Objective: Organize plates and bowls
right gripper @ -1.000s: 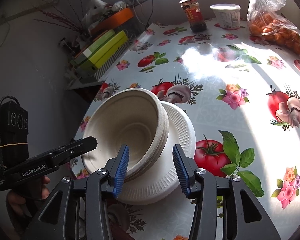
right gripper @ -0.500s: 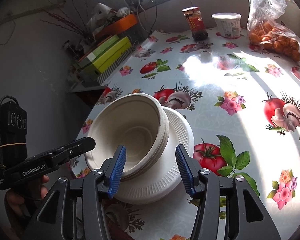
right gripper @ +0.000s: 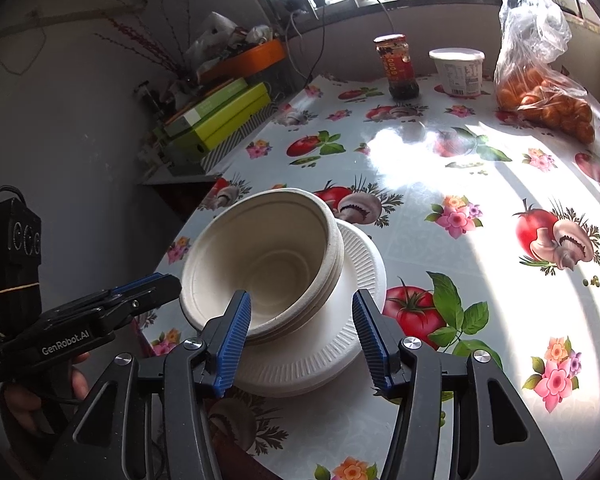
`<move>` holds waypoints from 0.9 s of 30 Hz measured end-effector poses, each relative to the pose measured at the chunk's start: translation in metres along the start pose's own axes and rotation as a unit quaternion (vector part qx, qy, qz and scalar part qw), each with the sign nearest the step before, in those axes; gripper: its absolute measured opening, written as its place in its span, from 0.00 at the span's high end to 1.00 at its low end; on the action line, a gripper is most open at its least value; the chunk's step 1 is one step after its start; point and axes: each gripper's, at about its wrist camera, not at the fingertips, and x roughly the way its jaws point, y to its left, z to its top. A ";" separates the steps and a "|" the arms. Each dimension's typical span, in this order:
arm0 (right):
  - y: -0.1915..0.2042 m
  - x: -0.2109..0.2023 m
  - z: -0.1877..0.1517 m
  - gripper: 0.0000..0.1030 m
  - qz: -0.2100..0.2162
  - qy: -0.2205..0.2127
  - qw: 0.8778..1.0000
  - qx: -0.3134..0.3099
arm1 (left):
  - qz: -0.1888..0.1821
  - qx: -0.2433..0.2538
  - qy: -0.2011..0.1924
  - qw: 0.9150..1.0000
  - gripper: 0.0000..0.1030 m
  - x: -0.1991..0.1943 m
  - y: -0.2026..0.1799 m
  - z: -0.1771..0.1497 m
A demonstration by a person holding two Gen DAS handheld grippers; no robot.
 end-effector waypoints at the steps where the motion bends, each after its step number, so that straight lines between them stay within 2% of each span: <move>1: 0.001 -0.002 -0.001 0.47 -0.002 -0.003 1.000 -0.003 | 0.008 0.007 -0.006 1.000 0.62 -0.002 -0.002 -0.002; 7: 0.009 -0.014 -0.014 0.45 -0.028 -0.025 0.998 -0.042 | 0.036 0.027 -0.025 0.999 0.62 -0.011 -0.005 -0.016; 12: 0.009 -0.022 -0.027 0.44 -0.026 -0.037 0.997 -0.057 | 0.042 0.034 -0.040 0.998 0.62 -0.018 -0.005 -0.029; 16: 0.009 -0.028 -0.041 0.43 -0.028 -0.042 0.996 -0.078 | 0.060 0.055 -0.052 0.995 0.62 -0.021 -0.008 -0.042; 19: 0.009 -0.030 -0.052 0.40 -0.035 -0.045 0.994 -0.094 | 0.059 0.065 -0.048 0.995 0.62 -0.020 -0.008 -0.055; 27: 0.002 -0.025 -0.075 0.37 -0.048 -0.023 0.993 -0.106 | 0.060 0.077 -0.050 0.994 0.62 -0.013 -0.005 -0.080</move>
